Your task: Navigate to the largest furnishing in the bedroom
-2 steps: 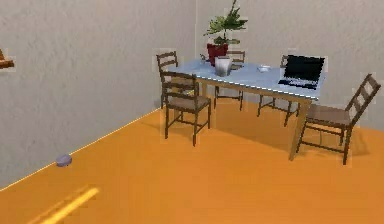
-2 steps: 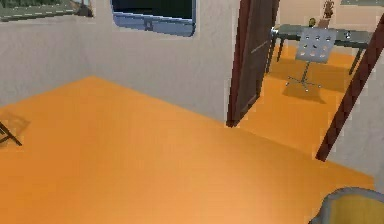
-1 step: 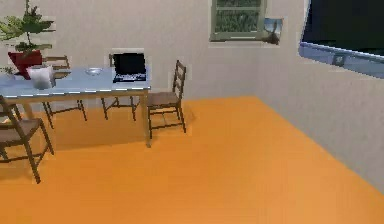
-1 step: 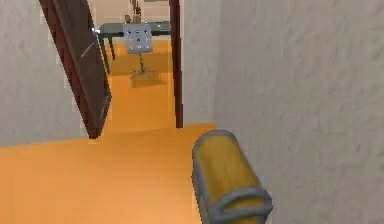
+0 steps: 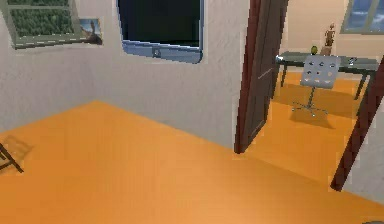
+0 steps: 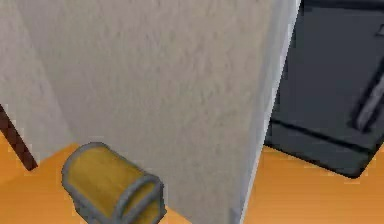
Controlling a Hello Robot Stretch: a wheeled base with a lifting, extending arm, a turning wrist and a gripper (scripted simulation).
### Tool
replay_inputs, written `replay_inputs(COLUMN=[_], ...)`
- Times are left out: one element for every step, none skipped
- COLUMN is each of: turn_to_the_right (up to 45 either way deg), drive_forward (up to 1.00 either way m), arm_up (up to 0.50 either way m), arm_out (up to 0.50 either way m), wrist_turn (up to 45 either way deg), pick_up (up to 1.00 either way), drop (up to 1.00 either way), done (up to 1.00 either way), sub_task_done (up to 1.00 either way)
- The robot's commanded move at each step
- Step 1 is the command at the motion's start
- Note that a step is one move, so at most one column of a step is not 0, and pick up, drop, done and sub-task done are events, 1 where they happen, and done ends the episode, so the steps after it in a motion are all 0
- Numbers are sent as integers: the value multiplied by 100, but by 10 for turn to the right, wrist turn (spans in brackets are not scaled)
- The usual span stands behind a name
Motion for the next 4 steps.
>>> replay_inputs(turn_to_the_right=[0,240,0,120], drive_forward=[45,0,10,0], arm_up=[0,0,0,0], arm_out=[0,0,0,0], wrist_turn=[0,0,0,0], pick_up=[0,0,0,0], drop=[0,0,0,0], done=[0,0,0,0], sub_task_done=[0,0,0,0])
